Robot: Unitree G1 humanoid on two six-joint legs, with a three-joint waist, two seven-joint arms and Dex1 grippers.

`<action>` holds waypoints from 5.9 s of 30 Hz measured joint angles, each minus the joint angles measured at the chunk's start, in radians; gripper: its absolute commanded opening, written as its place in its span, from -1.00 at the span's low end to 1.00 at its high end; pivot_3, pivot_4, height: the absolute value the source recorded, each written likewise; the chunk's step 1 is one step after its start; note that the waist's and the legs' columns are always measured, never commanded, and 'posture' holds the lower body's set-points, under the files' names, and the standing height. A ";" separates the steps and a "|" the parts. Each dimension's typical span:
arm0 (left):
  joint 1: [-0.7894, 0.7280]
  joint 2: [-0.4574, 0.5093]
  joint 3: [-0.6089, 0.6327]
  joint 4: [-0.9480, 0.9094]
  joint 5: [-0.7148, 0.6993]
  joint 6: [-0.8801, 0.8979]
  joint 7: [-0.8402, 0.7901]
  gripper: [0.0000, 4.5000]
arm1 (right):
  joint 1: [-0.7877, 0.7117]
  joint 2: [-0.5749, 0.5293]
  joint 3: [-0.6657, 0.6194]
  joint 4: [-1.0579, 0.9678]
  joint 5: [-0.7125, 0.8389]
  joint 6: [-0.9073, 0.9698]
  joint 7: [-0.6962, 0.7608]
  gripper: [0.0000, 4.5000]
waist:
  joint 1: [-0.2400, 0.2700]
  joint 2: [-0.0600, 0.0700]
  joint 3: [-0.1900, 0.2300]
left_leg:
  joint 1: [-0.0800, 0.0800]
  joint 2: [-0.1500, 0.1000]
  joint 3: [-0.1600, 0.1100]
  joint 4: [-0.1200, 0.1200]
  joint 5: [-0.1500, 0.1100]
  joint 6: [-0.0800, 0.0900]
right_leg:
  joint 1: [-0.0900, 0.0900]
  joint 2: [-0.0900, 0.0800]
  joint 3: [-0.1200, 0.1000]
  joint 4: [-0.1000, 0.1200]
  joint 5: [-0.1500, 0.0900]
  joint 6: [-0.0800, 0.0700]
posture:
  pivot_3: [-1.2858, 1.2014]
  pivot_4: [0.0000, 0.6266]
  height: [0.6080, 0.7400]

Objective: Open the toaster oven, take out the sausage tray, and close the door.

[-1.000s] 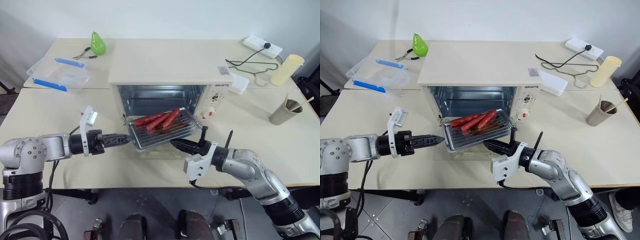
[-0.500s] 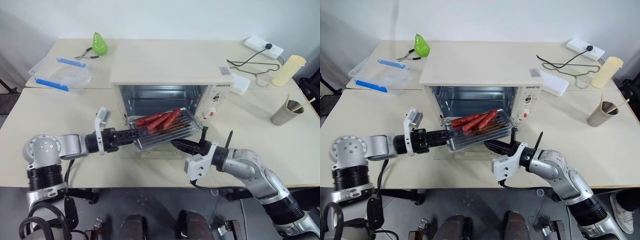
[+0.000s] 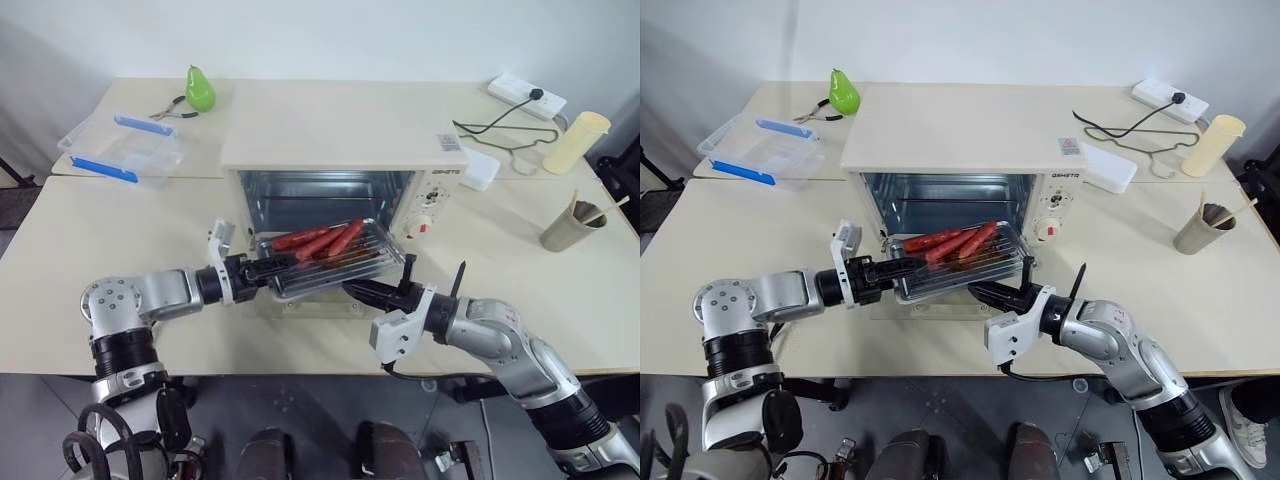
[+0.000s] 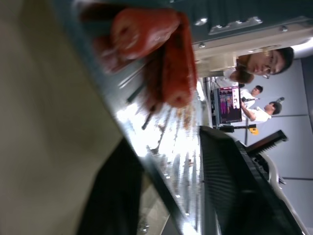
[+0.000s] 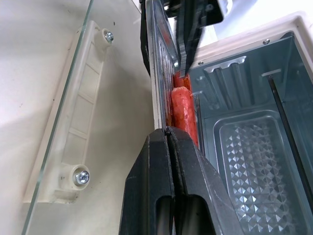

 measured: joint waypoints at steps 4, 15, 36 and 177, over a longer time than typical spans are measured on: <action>0.010 -0.009 0.005 0.072 -0.140 -0.007 0.083 -0.99 | 0.014 -0.006 0.001 0.000 0.016 0.007 0.027 -1.00 | 0.003 0.000 0.000 | -0.001 0.000 0.000 0.000 0.000 0.000 | 0.000 0.000 0.000 0.000 0.000 0.000 | 0.03 -0.52 1.00; 0.127 0.057 -0.153 0.085 -0.577 -0.197 0.314 -1.00 | 0.039 -0.035 -0.046 -0.044 0.212 0.048 0.092 -0.43 | 0.006 0.000 0.000 | -0.001 -0.003 -0.001 0.000 0.000 0.000 | 0.000 0.000 0.006 -0.001 0.000 0.000 | 0.03 -0.52 1.00; 0.760 0.484 0.034 -0.176 -0.575 -0.208 -0.315 -1.00 | 0.187 -0.247 -0.274 0.212 0.745 0.218 0.488 -0.07 | -0.001 0.000 0.000 | 0.000 0.003 0.004 -0.003 0.000 0.000 | -0.001 0.006 0.016 -0.010 0.000 0.000 | 0.03 -0.52 1.00; 0.895 0.668 0.035 -0.385 0.661 -1.350 -1.256 0.99 | 0.340 -0.202 -0.585 -0.158 1.093 0.723 0.651 1.00 | 0.021 0.001 -0.002 | -0.002 0.006 0.029 -0.005 -0.007 0.000 | -0.013 0.016 0.037 -0.013 -0.001 -0.002 | 0.03 -0.52 1.00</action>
